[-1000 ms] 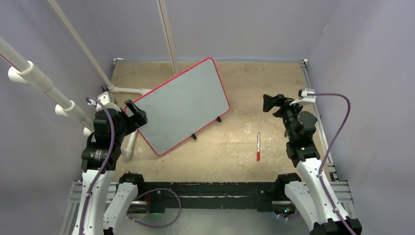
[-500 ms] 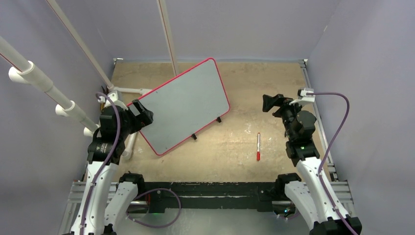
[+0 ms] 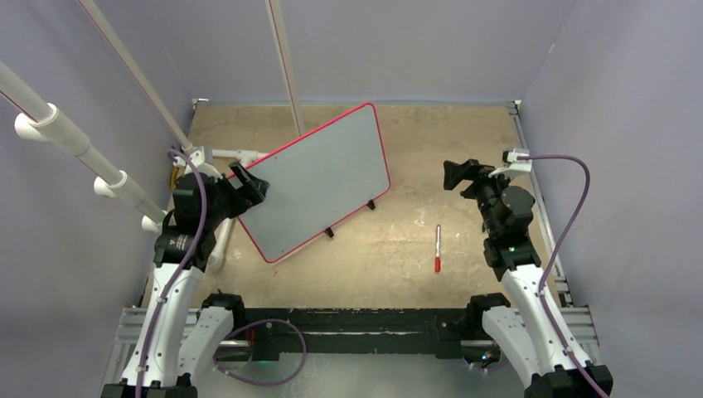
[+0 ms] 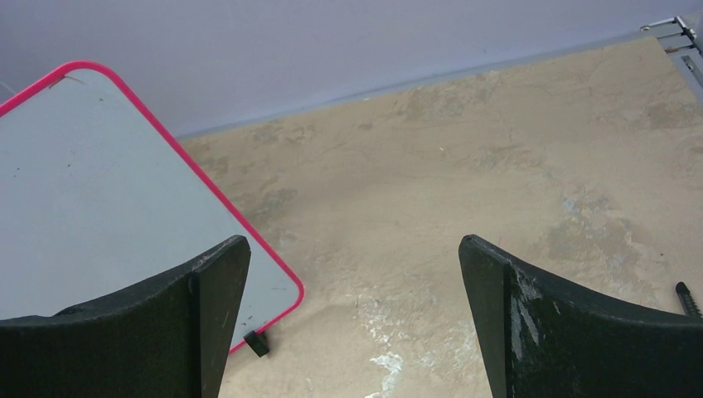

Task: Write a sentence on the whiteboard
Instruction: Move the whiteboard to the center of the board.

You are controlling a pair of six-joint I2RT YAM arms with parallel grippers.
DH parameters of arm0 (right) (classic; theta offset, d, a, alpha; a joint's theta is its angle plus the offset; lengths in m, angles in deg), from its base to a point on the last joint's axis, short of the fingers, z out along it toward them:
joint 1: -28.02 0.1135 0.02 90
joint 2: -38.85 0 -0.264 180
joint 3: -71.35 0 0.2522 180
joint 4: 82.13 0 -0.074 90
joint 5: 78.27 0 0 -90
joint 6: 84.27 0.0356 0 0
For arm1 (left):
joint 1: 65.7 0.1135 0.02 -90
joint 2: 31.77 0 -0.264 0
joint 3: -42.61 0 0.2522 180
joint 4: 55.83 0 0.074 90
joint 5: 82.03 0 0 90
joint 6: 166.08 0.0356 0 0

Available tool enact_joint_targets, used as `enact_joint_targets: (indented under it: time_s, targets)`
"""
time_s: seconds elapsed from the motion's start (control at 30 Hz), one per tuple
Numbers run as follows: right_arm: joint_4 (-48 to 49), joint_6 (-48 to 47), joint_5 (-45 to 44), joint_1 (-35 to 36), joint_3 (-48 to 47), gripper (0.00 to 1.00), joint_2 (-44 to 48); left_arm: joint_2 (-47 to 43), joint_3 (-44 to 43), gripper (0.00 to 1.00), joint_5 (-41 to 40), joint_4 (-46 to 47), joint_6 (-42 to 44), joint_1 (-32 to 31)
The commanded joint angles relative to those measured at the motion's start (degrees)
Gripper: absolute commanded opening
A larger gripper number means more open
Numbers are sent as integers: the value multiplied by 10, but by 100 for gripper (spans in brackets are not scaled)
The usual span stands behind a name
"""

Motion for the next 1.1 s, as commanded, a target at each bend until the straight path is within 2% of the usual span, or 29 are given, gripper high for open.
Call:
enact_joint_targets:
  time_s: [0.0, 0.17, 0.43, 1.07]
  targets:
    - [20, -9, 10, -2, -26, 99, -3, -3, 11, 91, 27, 56, -41, -5]
    - [21, -9, 10, -1, -26, 99, -3, 4, 18, 90, -1, 70, -56, -31]
    - [21, -9, 10, -1, -23, 99, -4, 41, 20, 90, -91, 109, -77, -131]
    - [26, -9, 10, -1, -21, 99, -13, 131, 18, 89, -137, 238, -100, -198]
